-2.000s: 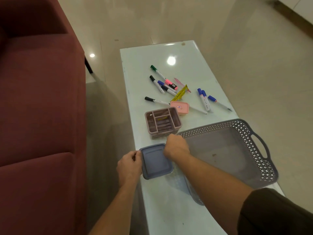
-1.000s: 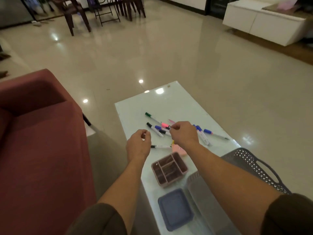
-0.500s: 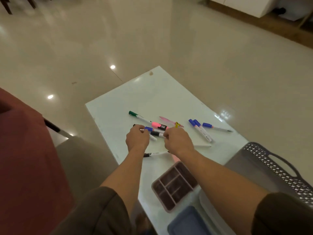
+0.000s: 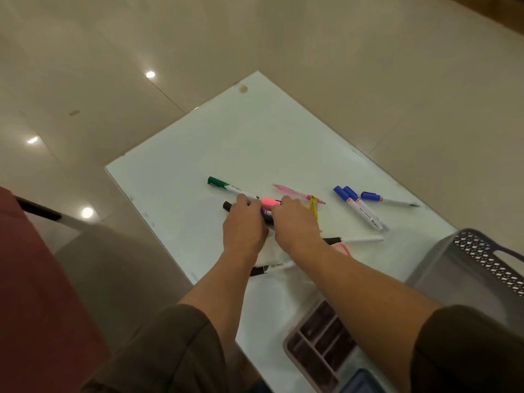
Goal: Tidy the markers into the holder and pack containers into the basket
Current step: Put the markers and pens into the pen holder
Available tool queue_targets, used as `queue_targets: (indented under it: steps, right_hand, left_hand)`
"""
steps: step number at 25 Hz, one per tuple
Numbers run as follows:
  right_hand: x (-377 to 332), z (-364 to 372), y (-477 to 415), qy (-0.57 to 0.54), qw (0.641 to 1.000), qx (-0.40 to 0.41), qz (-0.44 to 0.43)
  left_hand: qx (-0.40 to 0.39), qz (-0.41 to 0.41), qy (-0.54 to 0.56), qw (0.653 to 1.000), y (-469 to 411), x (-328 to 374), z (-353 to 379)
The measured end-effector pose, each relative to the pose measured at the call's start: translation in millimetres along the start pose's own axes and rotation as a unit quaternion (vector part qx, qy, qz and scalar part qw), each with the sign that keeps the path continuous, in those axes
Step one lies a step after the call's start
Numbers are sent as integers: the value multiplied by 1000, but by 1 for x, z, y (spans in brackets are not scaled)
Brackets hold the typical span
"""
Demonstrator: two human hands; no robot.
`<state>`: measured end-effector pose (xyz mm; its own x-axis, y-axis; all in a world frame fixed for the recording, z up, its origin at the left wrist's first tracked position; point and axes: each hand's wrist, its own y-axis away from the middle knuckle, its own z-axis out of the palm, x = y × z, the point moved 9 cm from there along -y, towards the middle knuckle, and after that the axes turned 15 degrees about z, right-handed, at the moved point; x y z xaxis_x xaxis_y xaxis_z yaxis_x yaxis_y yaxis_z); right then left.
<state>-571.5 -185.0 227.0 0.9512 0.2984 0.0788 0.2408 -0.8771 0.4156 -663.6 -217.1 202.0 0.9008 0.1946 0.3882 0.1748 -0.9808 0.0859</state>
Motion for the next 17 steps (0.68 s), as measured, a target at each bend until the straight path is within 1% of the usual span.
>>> queue_targets:
  steps: [2, 3, 4, 6, 7, 8, 9, 12, 14, 15, 17]
  right_hand:
    - [-1, 1, -1, 13, 1000, -2, -3]
    - [-2, 1, -2, 13, 1000, -5, -4]
    - [-3, 2, -3, 9, 1000, -11, -4]
    - [-5, 3, -3, -4, 1000, -19, -2]
    - [-7, 2, -3, -12, 1000, -19, -2]
    - [-8, -1, -3, -20, 1000, -18, -4]
    - [-8, -2, -4, -29, 999, -19, -3]
    - [-7, -2, -11, -52, 998, -24, 12]
    - [-9, 0, -15, -42, 999, -31, 10]
    - [-9, 3, -15, -38, 999, -36, 7]
    - [-9, 8, -14, -38, 998, -39, 3]
  left_hand:
    - [-8, 21, -7, 1000, -3, -1, -5]
    - [11, 15, 3, 1000, -3, -2, -13]
    - [41, -15, 17, 999, -1, -8, -21]
    - [95, -134, 58, 985, 10, -30, -32]
    - [108, -204, 89, 969, 17, -41, -32]
    - [110, -260, 116, 952, 24, -51, -28]
    - [102, -295, 134, 940, 30, -56, -23]
    - [75, -334, 166, 925, 32, -59, -13]
    - [67, -353, 169, 918, 29, -60, -10]
    - [62, -351, 166, 920, 28, -58, -8]
    - [64, -320, 159, 932, 22, -54, -6]
